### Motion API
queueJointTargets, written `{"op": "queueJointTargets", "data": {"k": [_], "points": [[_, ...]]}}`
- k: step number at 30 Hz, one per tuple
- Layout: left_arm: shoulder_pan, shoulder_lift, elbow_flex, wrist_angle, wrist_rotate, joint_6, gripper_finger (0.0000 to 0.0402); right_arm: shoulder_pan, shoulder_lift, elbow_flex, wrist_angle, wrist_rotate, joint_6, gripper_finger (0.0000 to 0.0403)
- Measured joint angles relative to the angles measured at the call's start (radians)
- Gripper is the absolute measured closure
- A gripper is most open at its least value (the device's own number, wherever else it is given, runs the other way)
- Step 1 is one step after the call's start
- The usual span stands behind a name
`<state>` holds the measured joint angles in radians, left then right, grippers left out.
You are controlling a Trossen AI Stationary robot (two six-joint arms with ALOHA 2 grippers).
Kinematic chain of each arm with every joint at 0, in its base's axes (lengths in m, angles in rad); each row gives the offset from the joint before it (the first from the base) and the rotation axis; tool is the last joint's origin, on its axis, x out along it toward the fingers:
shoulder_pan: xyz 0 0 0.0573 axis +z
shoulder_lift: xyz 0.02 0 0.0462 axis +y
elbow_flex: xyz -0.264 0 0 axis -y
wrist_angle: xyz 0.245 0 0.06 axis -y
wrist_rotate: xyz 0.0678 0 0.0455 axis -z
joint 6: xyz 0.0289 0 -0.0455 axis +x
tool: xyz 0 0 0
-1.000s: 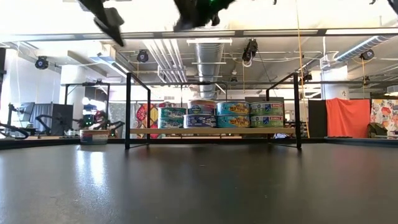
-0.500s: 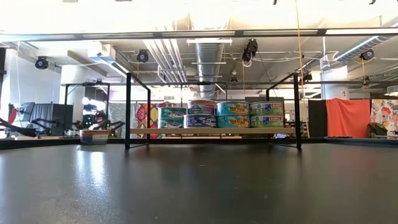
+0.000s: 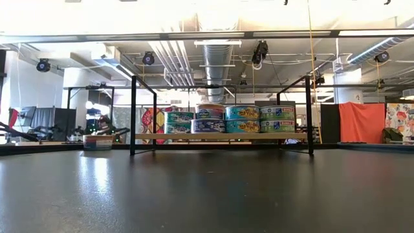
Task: Stack canned seafood by type on shelf
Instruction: Put the blue-pink tuna can on the shelf
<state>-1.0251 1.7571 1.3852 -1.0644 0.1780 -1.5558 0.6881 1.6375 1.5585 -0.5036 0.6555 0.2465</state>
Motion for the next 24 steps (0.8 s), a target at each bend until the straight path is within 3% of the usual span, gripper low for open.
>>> {"op": "queueJointTargets", "data": {"k": [4,7,16,24], "points": [[-0.002,0.058,0.008,-0.003,0.057,-0.003,0.0074,0.024,0.001,-0.024,-0.003,0.026,0.07,0.0385],[-0.001,0.081,0.007,-0.02,0.057,-0.018,0.0125,0.028,0.001,-0.036,-0.002,0.028,0.107,0.0385],[0.001,0.096,-0.006,-0.049,0.066,-0.051,0.0372,0.028,0.001,-0.046,-0.001,0.027,0.17,0.0385],[0.034,0.096,-0.072,0.039,0.143,-0.045,0.0399,0.028,0.001,-0.046,-0.001,0.018,0.2,0.0385]]}}
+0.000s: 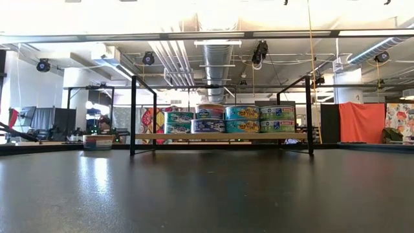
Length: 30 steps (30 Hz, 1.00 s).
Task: Stack canned seafood by type on shelf
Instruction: Put the blue-pink tuna can on the shelf
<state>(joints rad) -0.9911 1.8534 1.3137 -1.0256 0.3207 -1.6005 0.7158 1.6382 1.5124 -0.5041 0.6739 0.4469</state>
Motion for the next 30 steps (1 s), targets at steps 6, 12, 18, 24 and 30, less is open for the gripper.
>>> {"op": "queueJointTargets", "data": {"k": [6,12,18,24,30], "points": [[0.036,-0.003,-0.054,0.056,0.045,-0.005,0.0401,0.0,0.0,0.0,0.001,-0.001,0.001,0.0385],[0.129,-0.003,-0.006,0.065,-0.205,0.181,0.0401,0.0,0.0,0.0,0.006,-0.001,0.0,0.0385],[0.206,0.002,0.101,0.034,-0.446,0.353,0.0401,0.0,0.0,0.0,0.006,-0.006,0.0,0.0385],[0.208,0.0,0.183,-0.073,-0.531,0.442,0.0392,0.0,0.004,-0.038,-0.023,-0.079,0.044,0.0385],[0.186,0.0,0.181,-0.09,-0.512,0.477,0.0322,-0.017,0.084,-0.076,-0.002,-0.169,0.196,0.0385]]}}
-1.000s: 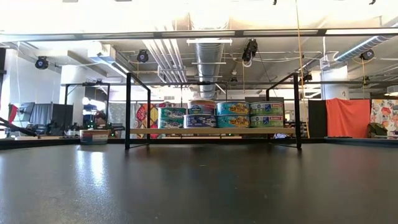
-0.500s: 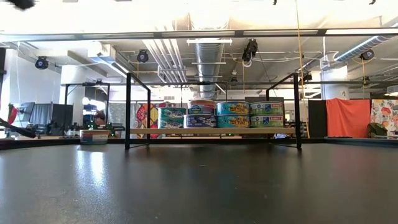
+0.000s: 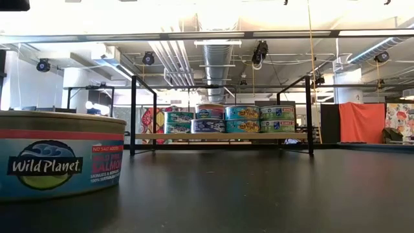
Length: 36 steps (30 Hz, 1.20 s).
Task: Stack canned seafood by type on shelf
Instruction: Put the blue-pink tuna can on the shelf
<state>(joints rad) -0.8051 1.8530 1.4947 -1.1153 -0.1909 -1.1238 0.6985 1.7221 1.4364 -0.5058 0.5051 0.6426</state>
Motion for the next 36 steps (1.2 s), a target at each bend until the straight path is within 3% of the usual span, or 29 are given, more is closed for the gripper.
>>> {"op": "queueJointTargets", "data": {"k": [10,15,19,24,28,36], "points": [[-0.131,0.005,-0.122,0.21,-0.148,-0.081,0.0149,-0.049,0.248,0.087,0.07,-0.186,-0.003,0.0377],[-0.171,0.005,-0.187,0.24,-0.196,-0.179,0.0074,-0.089,0.296,0.144,0.063,-0.258,-0.041,0.0331],[-0.175,0.012,-0.235,0.328,-0.214,-0.163,0.0032,-0.14,0.302,0.154,0.058,-0.26,-0.084,0.0282],[-0.157,0.063,-0.259,0.425,-0.233,-0.094,0.0004,-0.21,0.31,0.154,0.066,-0.26,-0.161,0.0235],[-0.155,0.07,-0.286,0.399,-0.29,-0.089,0.0004,-0.251,0.333,0.154,0.079,-0.261,-0.251,0.0208],[-0.157,0.059,-0.412,0.605,-0.413,-0.064,0.0003,-0.278,0.394,0.173,0.089,-0.327,-0.294,0.0184]]}}
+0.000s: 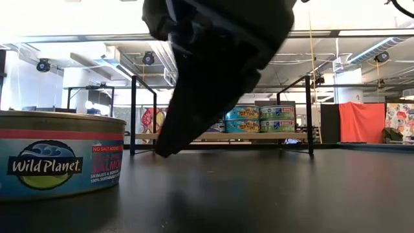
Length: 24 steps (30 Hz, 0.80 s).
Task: Stack canned seafood by type on shelf
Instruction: Put the blue-pink tuna can on the shelf
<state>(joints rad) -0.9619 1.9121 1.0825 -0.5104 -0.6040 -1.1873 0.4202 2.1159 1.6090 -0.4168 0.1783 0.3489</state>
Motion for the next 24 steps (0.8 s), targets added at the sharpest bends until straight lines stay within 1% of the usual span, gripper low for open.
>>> {"op": "queueJointTargets", "data": {"k": [2,6,8,11,14,18,20,24], "points": [[-0.001,-0.001,-0.025,0.037,-0.044,0.017,0.0003,0.0,0.0,0.009,0.001,0.002,0.002,0.0184],[0.005,0.0,-0.052,0.084,-0.143,0.117,0.0003,-0.007,-0.001,0.038,0.004,0.013,0.008,0.0191],[0.014,0.0,-0.066,0.143,-0.172,0.155,0.0003,-0.015,-0.001,0.049,0.006,0.013,0.009,0.0195],[0.035,0.001,-0.09,0.235,-0.17,0.198,0.0003,-0.027,-0.001,0.053,0.006,0.016,0.03,0.02],[0.063,0.008,-0.094,0.309,-0.168,0.279,0.0003,-0.033,-0.001,0.048,0.002,0.014,0.079,0.0203],[0.091,0.013,-0.094,0.364,-0.166,0.365,0.0003,-0.034,-0.002,0.036,0.0,-0.03,0.11,0.0204],[0.103,0.019,-0.094,0.391,-0.165,0.388,0.0003,-0.033,-0.002,0.033,-0.001,-0.047,0.101,0.0202],[0.125,0.037,-0.093,0.437,-0.162,0.397,0.0003,-0.033,-0.002,0.033,-0.007,-0.048,0.101,0.0203]]}}
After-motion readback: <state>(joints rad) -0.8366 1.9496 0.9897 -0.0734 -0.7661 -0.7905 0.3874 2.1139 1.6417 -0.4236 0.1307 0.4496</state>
